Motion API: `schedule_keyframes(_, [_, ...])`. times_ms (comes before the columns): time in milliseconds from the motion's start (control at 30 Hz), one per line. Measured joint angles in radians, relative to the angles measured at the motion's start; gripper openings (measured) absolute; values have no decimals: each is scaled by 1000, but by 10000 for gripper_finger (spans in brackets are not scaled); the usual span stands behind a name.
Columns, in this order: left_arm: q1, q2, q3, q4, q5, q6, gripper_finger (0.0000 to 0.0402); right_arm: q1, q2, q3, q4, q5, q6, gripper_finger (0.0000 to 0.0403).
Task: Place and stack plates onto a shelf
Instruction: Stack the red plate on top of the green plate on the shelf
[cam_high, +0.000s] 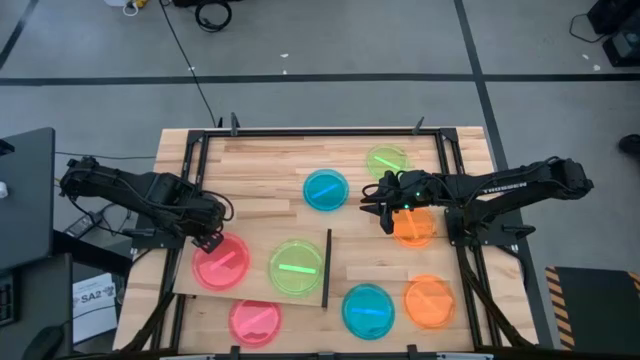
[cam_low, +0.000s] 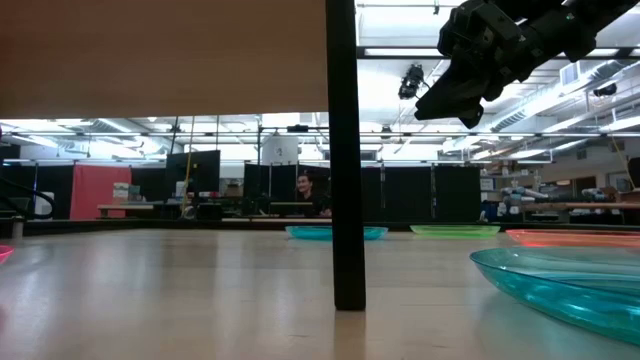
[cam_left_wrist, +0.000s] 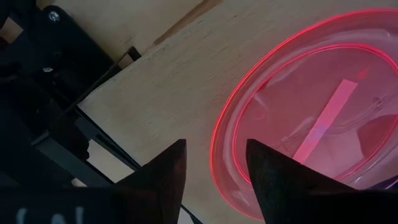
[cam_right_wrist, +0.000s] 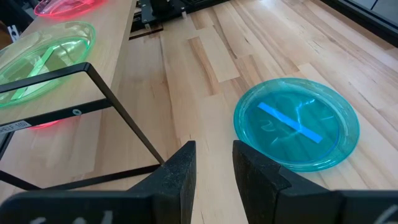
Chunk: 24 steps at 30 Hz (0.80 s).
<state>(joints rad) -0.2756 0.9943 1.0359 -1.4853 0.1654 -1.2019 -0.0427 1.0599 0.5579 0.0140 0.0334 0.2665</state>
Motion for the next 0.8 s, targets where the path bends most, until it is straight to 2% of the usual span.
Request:
schedule_keyframes(367, [0,-9,22,25,-30,6,172,0,0,0,0,0,0,112])
schedule_keyframes(600, [-13,-8,120,81,-193,10,172,0,0,0,7,0,0,112])
schedule_keyframes(800, [-82,-9,157,206,-285,44,172,0,0,0,8,0,0,112])
